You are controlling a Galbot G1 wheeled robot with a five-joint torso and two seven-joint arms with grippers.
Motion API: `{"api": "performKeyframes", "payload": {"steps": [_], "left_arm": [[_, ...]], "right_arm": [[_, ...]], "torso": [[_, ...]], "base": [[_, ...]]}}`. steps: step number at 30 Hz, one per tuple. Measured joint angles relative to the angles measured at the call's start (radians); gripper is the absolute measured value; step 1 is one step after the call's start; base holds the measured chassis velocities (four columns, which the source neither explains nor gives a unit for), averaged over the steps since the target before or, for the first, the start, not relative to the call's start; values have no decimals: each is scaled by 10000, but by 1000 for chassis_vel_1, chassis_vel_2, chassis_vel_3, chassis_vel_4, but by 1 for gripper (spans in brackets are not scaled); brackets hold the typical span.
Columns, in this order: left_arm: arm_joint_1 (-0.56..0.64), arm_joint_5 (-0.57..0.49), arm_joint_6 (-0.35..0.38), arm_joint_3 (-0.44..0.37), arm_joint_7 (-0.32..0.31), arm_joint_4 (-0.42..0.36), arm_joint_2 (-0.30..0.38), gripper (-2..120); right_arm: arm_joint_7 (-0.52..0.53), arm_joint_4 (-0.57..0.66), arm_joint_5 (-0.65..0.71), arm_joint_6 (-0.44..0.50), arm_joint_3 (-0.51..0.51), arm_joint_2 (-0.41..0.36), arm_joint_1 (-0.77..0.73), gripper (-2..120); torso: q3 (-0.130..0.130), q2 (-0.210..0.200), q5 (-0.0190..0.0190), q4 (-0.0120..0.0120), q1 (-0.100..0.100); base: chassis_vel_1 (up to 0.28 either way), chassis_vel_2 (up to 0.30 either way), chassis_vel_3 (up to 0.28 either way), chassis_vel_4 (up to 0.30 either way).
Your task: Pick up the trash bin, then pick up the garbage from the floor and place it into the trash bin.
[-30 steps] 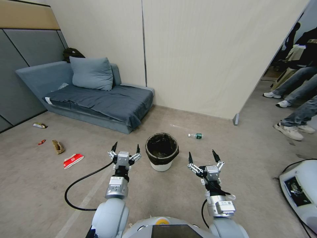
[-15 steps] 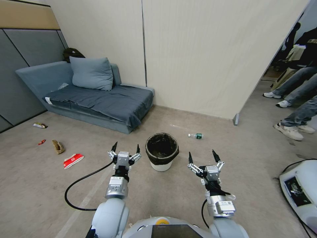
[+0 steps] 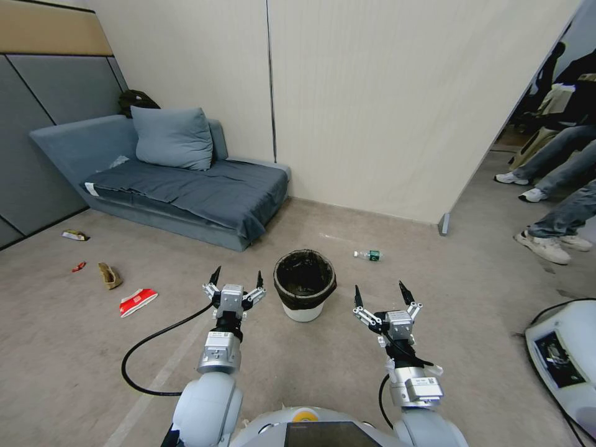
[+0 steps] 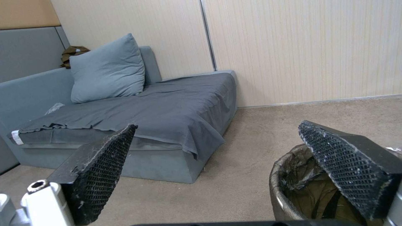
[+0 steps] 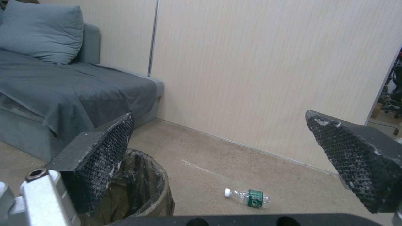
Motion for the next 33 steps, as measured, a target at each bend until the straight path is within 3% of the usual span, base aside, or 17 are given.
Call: {"api": "performKeyframes", "payload": {"steps": [33], "left_arm": [[0, 0, 0, 0, 0, 0, 0, 100]], "right_arm": [[0, 0, 0, 0, 0, 0, 0, 100]], "torso": [[0, 0, 0, 0, 1]], "base": [[0, 0, 0, 0]]}}
